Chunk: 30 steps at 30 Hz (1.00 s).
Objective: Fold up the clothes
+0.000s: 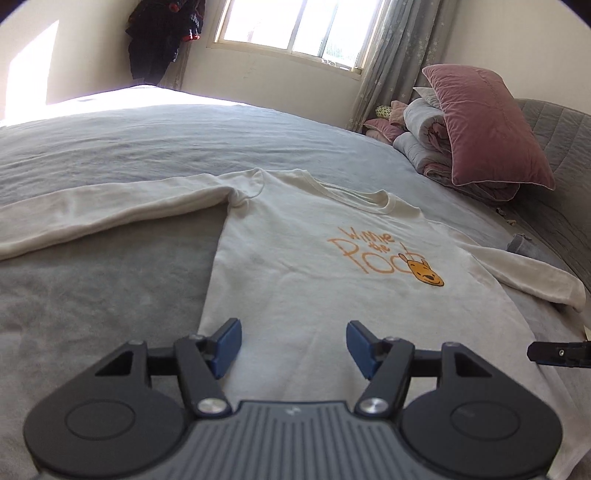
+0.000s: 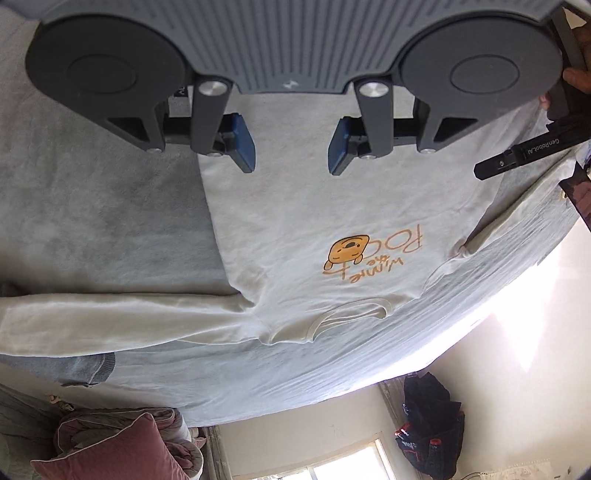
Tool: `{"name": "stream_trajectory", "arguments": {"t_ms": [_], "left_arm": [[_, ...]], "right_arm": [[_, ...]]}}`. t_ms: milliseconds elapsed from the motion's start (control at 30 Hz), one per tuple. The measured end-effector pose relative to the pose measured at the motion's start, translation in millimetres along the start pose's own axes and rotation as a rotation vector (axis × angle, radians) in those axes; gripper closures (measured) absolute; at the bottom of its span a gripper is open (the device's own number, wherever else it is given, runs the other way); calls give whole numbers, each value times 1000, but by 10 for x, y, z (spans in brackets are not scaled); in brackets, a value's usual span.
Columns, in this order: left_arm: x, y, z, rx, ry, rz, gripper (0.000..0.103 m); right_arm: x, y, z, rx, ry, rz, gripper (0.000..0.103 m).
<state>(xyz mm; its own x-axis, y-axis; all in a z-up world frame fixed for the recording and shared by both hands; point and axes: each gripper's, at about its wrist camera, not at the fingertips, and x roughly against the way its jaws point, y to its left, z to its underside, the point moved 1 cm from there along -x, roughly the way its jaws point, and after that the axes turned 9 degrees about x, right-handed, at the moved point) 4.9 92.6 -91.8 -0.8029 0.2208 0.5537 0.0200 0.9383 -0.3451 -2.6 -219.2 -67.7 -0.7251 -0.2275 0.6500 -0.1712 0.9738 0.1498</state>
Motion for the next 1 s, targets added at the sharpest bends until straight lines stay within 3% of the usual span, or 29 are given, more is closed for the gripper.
{"name": "stream_trajectory", "arguments": {"t_ms": [133,233,400,500,667,867,1000], "left_arm": [[142,-33,86,-102,24,-10,36],[129,-106,33,-133,62,-40,35],[53,-278,-238,-106,108,-40,31],[-13,-420,-433,-105,138,-54,21],[-172,-603,-670,-77,163,-75,20],[-383,-658,-689,-51,129,-36,19],[-577,-636,-665,-21,139,-67,19]], "right_arm": [[26,48,194,39,-19,10,47],[68,-6,162,1,-11,3,42],[150,-183,-26,-102,-15,48,34],[176,-364,-164,-157,-36,95,32],[107,-707,-372,-251,-67,164,32],[-66,-1153,-475,-404,-105,230,32],[-181,-1453,-445,-493,-124,304,32]]}}
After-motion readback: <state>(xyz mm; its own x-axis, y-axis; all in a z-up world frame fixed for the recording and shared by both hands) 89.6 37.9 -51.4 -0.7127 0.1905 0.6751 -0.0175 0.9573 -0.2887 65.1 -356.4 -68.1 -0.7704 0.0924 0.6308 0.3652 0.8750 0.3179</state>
